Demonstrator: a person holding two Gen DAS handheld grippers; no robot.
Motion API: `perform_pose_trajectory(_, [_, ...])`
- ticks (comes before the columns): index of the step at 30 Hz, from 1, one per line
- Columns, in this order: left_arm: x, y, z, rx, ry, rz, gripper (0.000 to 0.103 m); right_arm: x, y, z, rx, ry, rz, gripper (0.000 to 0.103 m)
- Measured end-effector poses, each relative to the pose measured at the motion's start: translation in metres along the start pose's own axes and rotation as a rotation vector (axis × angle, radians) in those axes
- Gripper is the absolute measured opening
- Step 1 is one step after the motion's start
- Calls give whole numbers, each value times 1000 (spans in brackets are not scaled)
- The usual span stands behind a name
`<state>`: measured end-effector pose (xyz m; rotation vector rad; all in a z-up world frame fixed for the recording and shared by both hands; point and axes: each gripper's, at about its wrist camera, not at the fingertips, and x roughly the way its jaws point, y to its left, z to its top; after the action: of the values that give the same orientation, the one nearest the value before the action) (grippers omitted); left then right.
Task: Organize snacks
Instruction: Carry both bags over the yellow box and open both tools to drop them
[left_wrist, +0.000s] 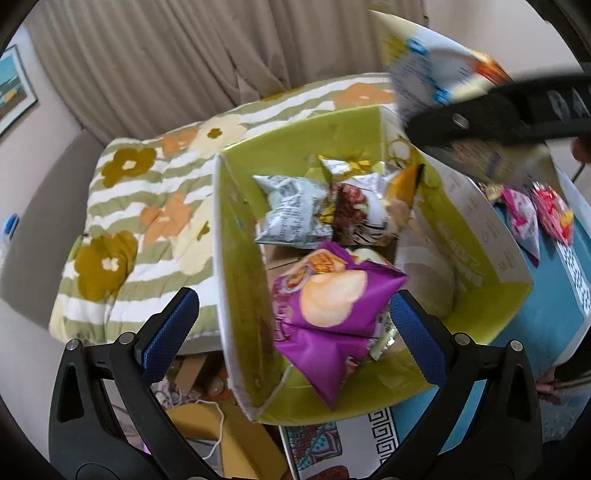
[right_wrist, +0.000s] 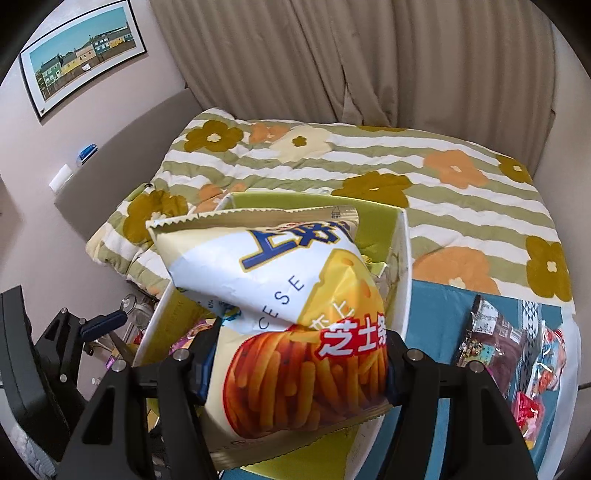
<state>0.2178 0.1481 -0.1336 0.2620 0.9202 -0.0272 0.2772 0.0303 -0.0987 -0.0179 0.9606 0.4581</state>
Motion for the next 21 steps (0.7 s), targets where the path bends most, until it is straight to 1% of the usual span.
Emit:
perform_pose_trajectory(3, [3,9,4,-40,9,3,103,2,-1,-6,-6,25,7,62])
perform_pose_trajectory(5, [5,11,4,-48,15,6,103,6,-4,-12,5,48,24,62])
perform_pose_trajectory(7, [7,10,2,-45,19,11,103,12,-6,-18,17,68,35,64])
perform_pose_trajectory(9, [8,10,-1,-45,26,12,103,14,-6,-24,18,74,36,83])
perform_pose_trajectory(10, [8,9,-3,-47,29,12,103,13,-6,-26,18,66,39,100])
perform_pose_trajectory(11, [8,9,-6,-51,32,11,103,11,-7,-30,18,51,45,103])
perform_pose_trajectory(13, [9,8,-10,-59,40,5,103,7,-9,-38,27,30,48,103])
perform_pose_trajectory(16, [8,7,-16,-63,44,3,103,4,-14,-44,43,21,39,103])
perform_pose_trajectory(21, [-6,9,-16,-78,20,11,103,-10,-13,-52,52,-6,32,103])
